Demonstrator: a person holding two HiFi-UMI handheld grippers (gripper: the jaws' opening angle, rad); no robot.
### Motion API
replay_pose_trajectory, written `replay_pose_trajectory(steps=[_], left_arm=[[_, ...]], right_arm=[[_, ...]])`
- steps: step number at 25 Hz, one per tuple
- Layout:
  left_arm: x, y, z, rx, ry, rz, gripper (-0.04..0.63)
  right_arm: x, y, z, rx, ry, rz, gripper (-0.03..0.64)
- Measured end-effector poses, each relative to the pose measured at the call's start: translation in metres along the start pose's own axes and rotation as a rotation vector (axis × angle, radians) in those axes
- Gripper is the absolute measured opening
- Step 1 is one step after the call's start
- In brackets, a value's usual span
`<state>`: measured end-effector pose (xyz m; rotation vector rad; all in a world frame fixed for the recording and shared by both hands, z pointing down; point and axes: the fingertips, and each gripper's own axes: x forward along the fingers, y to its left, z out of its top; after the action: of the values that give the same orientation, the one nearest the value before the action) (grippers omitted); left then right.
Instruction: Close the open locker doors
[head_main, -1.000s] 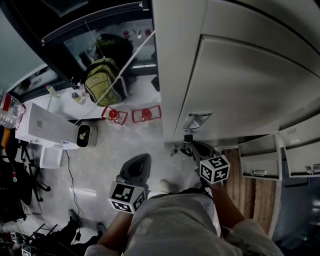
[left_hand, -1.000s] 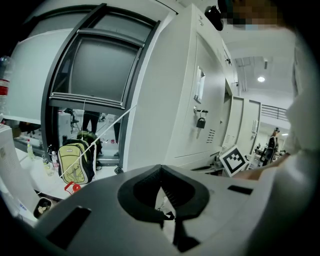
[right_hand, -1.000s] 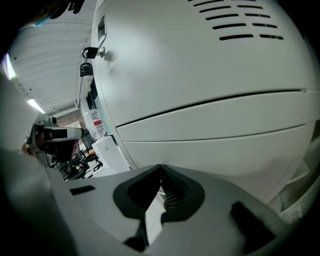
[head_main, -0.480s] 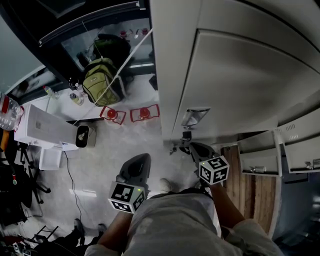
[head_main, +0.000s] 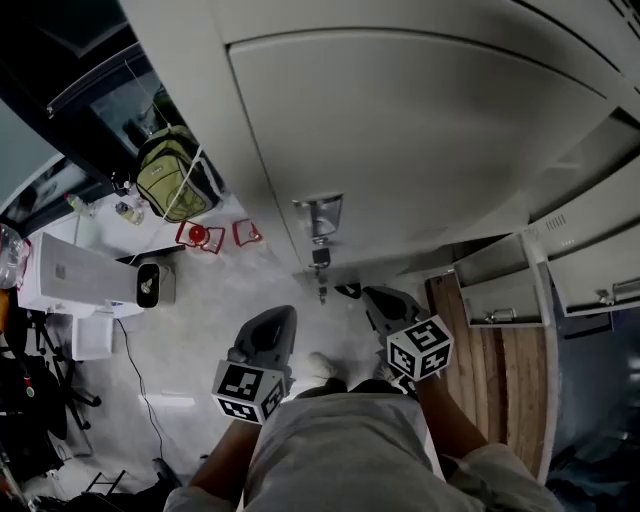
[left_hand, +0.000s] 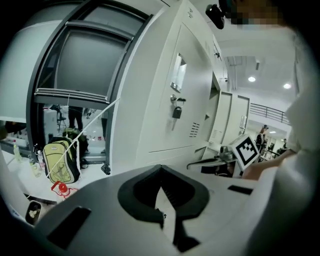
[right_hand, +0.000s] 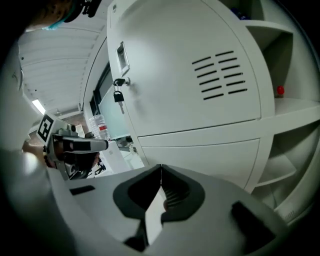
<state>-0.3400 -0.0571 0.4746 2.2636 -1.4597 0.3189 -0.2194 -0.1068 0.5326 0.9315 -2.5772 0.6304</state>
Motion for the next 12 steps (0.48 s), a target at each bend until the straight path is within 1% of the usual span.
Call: replay_pose_trajectory(steps=[5,12], left_arm=[[0.024,-0.041,0.000,0.024,0.007,-0.048,0.014],[0.050,-0.112,-0.003,0.047,0.024,-0.127,0.014]], right_arm=[[-0.040,-0.013,0.008,-0.008,-0.043,-0.005,0.028],[-0.106,-0.056,-0.002,0.007,-0.063,-0.083,0.028]])
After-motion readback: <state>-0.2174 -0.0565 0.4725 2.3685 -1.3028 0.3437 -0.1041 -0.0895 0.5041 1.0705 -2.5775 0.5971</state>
